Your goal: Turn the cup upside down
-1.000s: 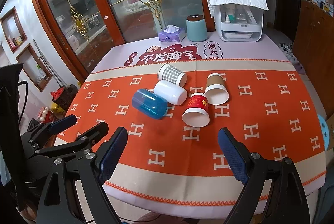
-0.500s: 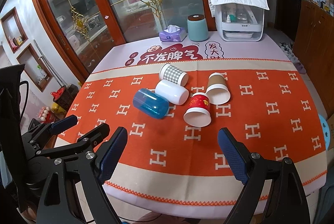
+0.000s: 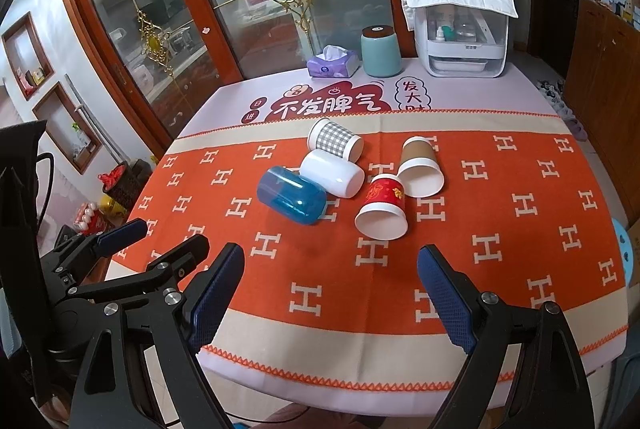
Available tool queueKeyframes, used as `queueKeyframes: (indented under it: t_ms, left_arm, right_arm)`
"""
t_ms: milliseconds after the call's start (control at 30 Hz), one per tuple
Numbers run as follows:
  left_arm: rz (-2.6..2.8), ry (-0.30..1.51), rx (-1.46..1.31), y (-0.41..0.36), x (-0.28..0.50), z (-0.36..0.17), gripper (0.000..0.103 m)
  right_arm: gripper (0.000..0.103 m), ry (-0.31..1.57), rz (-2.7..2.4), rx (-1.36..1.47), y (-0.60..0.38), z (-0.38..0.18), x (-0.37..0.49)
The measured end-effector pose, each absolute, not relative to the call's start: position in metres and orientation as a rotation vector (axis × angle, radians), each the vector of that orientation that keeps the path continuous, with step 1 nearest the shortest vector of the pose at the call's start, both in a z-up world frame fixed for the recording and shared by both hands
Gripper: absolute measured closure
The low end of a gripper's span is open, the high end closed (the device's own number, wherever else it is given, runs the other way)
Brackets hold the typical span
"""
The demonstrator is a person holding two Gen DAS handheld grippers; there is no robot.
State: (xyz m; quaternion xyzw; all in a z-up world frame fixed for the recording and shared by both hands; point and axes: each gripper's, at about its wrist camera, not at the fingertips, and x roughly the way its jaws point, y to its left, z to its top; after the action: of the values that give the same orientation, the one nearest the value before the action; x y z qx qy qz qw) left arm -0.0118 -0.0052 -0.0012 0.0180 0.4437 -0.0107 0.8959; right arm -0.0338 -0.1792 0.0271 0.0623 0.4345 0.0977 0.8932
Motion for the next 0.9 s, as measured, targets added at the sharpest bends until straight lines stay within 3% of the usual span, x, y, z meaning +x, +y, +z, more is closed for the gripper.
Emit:
queueKeyframes:
  t_ms: [900]
  left_arm:
    - [-0.019,0.921,0.039,0.005,-0.017,-0.003,0.028]
  right_arm:
    - [0.013,0.909,0.208,0.134,-0.176,0.025,-0.036]
